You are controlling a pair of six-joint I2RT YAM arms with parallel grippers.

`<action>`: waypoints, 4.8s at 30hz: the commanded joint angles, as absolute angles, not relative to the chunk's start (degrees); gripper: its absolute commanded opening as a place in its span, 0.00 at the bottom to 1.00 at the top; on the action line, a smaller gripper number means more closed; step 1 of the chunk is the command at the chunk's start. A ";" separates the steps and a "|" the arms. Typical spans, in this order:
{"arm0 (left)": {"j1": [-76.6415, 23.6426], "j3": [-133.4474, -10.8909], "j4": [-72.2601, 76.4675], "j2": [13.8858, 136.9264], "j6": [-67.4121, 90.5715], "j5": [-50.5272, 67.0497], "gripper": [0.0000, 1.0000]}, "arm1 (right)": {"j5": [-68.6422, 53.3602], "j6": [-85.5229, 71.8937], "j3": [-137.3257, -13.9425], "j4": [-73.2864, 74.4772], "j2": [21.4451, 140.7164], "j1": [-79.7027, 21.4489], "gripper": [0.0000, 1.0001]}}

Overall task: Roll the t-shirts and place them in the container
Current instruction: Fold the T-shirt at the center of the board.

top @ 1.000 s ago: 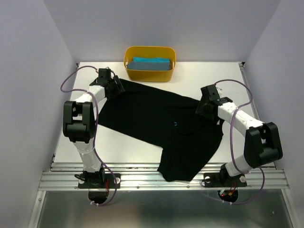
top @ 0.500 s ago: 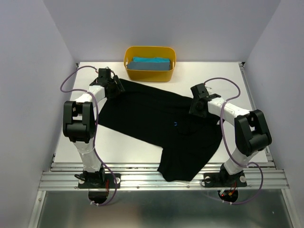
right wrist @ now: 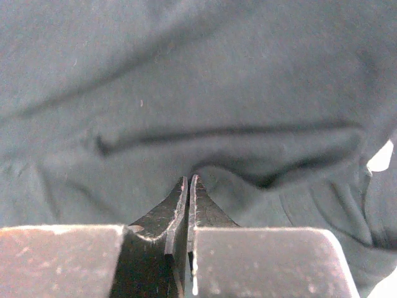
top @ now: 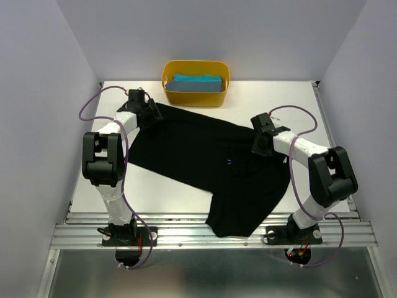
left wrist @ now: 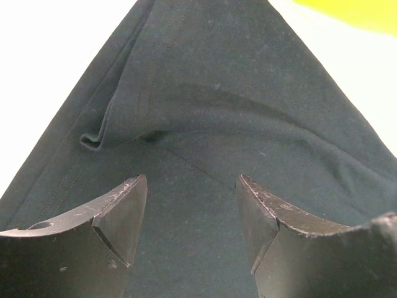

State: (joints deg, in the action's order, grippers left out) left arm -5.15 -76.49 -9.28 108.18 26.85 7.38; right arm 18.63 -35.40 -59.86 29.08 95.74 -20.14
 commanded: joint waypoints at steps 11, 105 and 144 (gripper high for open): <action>-5.10 -77.87 -10.11 106.61 26.02 7.65 0.69 | 11.18 -46.40 -45.63 37.78 70.15 -26.53 0.01; -5.19 -78.31 -12.48 106.17 25.58 7.12 0.73 | 23.47 -43.15 -57.66 34.89 97.03 -44.12 0.14; -5.36 -77.43 -11.95 107.05 24.96 7.21 0.72 | 23.55 -41.31 -61.26 35.68 94.83 -44.65 0.32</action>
State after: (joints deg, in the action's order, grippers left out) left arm -5.15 -77.30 -12.69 108.18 25.96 7.31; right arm 21.39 -41.32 -58.59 34.96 95.98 -43.99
